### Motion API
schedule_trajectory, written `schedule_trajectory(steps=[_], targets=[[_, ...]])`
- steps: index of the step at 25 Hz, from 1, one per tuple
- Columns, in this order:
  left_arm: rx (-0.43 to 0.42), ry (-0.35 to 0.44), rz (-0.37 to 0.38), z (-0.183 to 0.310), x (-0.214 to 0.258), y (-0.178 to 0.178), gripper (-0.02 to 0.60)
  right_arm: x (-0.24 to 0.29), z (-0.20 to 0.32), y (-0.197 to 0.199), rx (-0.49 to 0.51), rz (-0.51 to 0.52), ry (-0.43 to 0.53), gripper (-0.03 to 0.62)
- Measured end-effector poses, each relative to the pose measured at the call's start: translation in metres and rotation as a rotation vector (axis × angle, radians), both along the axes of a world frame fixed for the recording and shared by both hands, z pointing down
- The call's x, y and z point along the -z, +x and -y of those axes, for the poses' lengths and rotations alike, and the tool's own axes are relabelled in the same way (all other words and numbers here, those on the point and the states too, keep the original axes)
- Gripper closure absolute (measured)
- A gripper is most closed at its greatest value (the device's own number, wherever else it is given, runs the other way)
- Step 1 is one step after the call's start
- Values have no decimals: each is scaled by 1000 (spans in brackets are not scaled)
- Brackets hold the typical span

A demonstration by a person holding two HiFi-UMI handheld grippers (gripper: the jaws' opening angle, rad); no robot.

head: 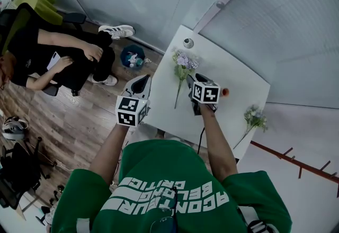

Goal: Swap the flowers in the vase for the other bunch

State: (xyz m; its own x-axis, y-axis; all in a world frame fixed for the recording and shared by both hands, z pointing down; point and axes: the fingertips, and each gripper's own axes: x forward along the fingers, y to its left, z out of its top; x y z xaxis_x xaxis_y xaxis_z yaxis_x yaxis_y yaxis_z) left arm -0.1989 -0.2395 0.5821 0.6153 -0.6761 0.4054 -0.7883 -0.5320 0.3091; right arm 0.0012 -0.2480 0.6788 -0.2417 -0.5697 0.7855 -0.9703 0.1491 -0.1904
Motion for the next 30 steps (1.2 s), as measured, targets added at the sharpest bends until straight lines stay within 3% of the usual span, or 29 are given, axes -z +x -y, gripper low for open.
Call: schedule_trajectory(steps=[7,15,19,26,30], targets=[[-13,-21,13,9,-12,-4,574,-59,17,-3,-58,39,-156,371],[2,-41,28,13,-23,-19,574,-122,29,-5,-83,-15,-337,367],[3,-48,39,13,-26,-23,574,-131,31,-5,-81,-46,-357,370],[9,-51,50,11,-28,-23,574,-126,34,-10,-93,26,-353,505],[16,-48,56,7,-26,-24,574,-123,35,-13,-102,93,-344,529]])
